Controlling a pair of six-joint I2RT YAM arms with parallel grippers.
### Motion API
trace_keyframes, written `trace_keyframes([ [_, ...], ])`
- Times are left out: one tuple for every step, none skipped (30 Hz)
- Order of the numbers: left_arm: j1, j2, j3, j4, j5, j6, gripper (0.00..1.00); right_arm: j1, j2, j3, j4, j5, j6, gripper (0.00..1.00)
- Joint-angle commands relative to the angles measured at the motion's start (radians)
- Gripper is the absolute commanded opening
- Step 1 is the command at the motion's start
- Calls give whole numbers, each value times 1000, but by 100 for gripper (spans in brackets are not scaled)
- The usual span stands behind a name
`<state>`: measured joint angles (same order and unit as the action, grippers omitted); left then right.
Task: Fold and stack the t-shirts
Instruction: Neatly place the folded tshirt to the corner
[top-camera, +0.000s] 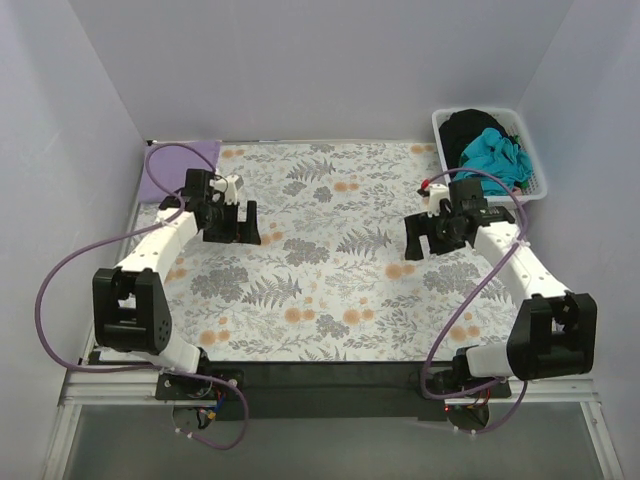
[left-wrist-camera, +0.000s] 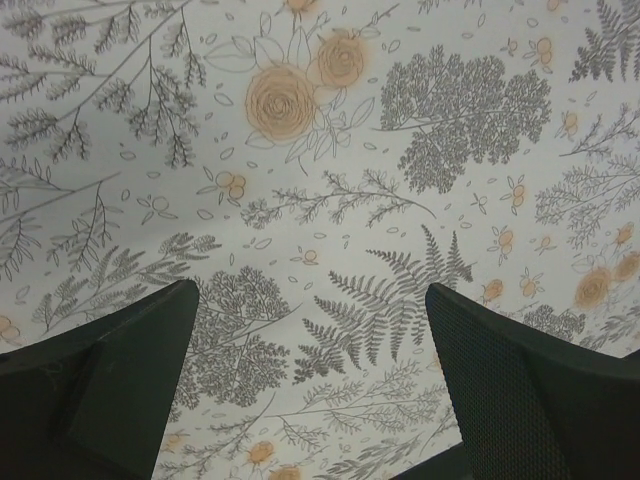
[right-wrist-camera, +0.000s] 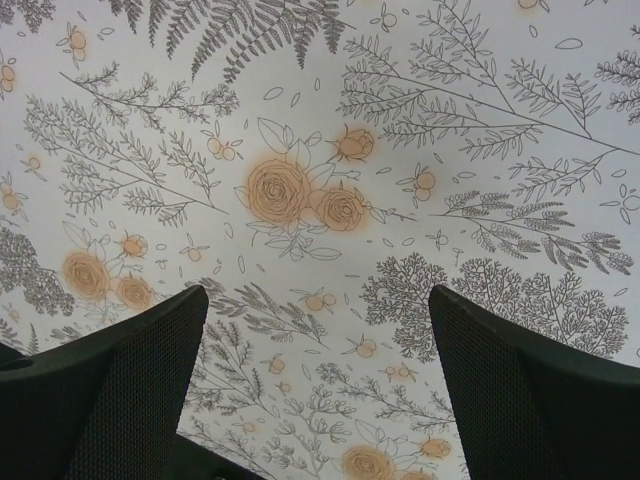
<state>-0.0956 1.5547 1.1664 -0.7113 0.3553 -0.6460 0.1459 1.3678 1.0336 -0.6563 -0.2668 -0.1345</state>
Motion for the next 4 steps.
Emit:
trace_keyframes([
  [-4, -122, -60, 70, -15, -26, 98, 0, -78, -17, 12, 20, -2, 98],
  [-4, -134, -69, 75, -12, -26, 98, -2, -90, -26, 15, 24, -1, 98],
  [-4, -143, -77, 78, -13, -29, 98, 0, -114, -32, 20, 32, -1, 98],
  [-4, -169, -83, 82, -16, -32, 98, -2, -127, -36, 24, 46, -1, 98],
])
